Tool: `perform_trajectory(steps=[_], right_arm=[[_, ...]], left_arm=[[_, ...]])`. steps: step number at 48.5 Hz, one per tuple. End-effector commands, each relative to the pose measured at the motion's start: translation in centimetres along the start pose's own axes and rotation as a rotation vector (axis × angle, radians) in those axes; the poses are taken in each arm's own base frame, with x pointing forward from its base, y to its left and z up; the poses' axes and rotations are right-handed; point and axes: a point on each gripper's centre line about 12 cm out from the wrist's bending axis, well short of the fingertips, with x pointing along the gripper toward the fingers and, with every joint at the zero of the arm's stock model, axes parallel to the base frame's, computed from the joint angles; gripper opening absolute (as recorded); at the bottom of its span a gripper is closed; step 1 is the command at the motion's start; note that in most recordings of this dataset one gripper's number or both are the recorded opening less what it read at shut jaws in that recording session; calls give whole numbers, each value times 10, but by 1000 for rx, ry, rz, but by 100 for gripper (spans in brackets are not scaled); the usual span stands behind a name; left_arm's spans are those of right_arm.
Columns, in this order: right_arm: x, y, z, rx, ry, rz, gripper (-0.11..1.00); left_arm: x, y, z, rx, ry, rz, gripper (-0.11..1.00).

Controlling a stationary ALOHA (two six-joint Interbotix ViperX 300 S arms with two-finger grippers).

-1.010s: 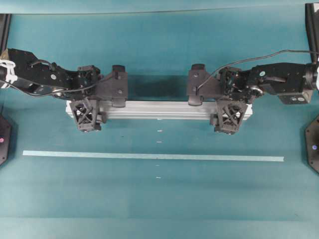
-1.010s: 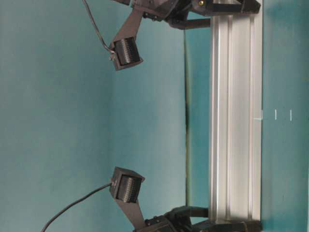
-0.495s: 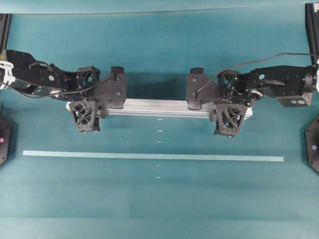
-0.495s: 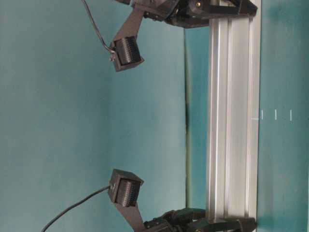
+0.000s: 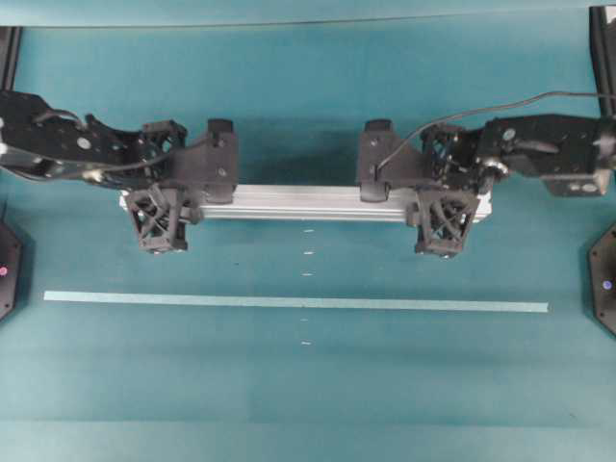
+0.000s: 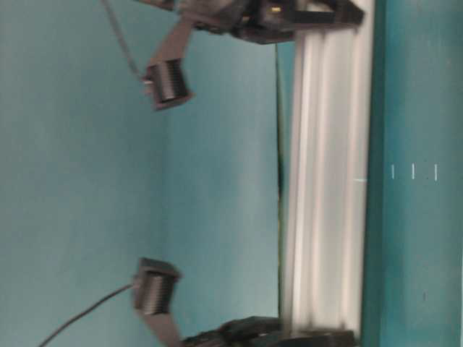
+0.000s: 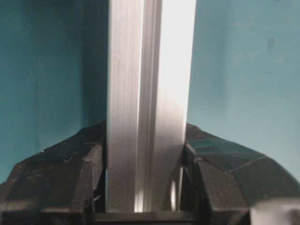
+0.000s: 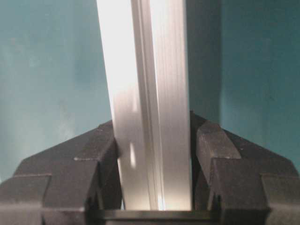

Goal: Lift the metal rail with both hands and move it towards you.
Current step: 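Lift the silver rail slightly with both grippers, then carry the held rail toward the front with both grippers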

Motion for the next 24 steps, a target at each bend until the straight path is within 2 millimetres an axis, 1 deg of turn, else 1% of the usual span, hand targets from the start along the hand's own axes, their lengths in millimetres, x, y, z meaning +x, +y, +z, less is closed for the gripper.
perform_trajectory(steps=[1, 8, 17, 24], right_arm=[[-25, 2, 11, 14, -8, 20, 40], [-56, 6, 18, 12, 22, 46, 40], [-106, 8, 31, 7, 6, 56, 40], [-135, 14, 37, 41, 19, 67, 40]], left_arm=[[-28, 2, 17, -33, -45, 9, 32], [-60, -4, 32, -33, -47, -3, 32], [-99, -12, 48, -13, -73, -12, 32], [-127, -14, 58, -1, -98, -14, 32]])
